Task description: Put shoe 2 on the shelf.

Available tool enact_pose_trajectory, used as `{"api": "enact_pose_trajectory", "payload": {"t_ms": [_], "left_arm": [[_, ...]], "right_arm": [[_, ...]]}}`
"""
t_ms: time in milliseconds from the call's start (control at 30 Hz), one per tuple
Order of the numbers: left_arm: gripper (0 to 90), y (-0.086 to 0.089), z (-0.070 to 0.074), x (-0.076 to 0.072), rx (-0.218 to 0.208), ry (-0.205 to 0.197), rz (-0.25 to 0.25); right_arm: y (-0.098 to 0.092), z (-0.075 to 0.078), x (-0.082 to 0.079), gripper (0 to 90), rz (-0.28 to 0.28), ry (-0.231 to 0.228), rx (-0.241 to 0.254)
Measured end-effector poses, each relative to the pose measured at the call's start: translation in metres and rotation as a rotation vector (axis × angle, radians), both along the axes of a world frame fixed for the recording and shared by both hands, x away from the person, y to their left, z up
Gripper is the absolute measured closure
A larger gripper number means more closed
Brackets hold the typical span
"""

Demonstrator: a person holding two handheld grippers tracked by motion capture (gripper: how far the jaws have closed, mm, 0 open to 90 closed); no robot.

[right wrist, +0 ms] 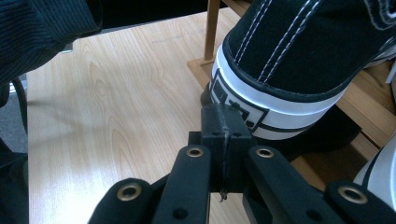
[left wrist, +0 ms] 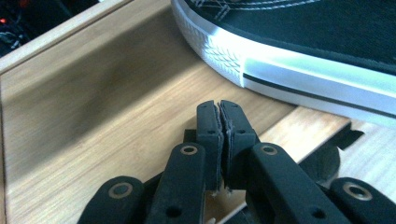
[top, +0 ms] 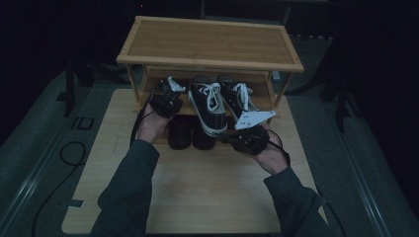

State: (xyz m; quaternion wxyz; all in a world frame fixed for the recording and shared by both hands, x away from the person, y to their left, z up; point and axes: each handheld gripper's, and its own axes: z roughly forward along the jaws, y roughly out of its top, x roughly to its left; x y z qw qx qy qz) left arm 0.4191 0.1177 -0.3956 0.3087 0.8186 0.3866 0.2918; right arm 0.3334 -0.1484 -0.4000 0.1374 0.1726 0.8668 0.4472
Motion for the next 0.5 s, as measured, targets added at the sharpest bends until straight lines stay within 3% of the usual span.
{"api": "enact_pose_trajectory", "payload": {"t_ms": [300,500], "left_arm": [[90.0,0.001,0.000,0.000,-0.012,0.009,-0.001],[90.0,0.001,-0.001,0.000,-0.019,0.006,-0.001]], "right_arm": [[0.006,-0.001,0.003,90.0,0.025,0.011,0.013],[0.019,-0.004,0.006,90.0,0.020,-0.009,0.011]]}}
